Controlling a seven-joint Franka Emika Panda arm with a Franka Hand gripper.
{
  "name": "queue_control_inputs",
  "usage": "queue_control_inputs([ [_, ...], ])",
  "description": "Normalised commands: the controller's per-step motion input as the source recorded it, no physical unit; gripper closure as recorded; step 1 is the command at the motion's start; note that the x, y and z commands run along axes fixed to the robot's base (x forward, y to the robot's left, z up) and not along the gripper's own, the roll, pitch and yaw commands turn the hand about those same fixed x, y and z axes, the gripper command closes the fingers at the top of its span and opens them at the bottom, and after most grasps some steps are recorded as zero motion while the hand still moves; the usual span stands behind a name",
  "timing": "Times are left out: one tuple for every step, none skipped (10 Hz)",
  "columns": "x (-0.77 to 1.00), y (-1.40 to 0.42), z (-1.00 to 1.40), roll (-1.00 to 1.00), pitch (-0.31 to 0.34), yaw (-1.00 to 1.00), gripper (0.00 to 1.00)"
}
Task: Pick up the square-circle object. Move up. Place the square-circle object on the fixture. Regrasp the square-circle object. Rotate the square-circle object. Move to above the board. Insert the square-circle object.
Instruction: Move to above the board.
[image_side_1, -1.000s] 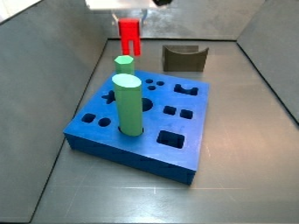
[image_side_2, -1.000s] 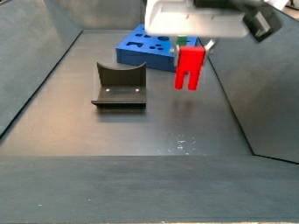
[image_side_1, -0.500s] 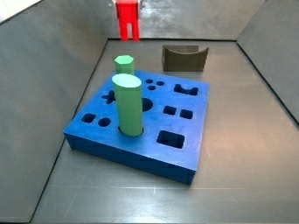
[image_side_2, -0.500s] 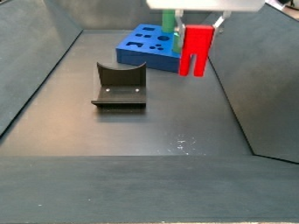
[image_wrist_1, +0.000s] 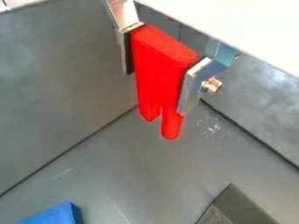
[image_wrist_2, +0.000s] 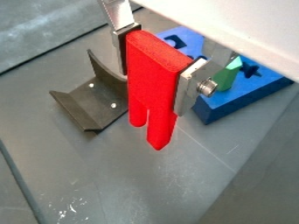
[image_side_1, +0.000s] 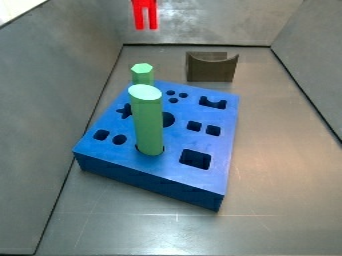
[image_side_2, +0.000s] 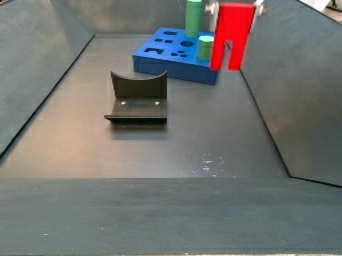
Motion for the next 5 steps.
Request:
queue_control_inputs([
  [-0.04, 0.04, 1.0, -0.15, 0.031, -0.03, 1.0],
  [-0.04, 0.04, 1.0, -0.15, 0.031, -0.03, 1.0],
  [-0.03, 0.03, 1.0, -0.16, 0.026, -0.03, 1.0],
  [-0.03, 0.03, 1.0, -0.16, 0.023, -0.03, 1.0],
  [-0.03, 0.03, 0.91, -0.16, 0.02, -0.03, 1.0],
])
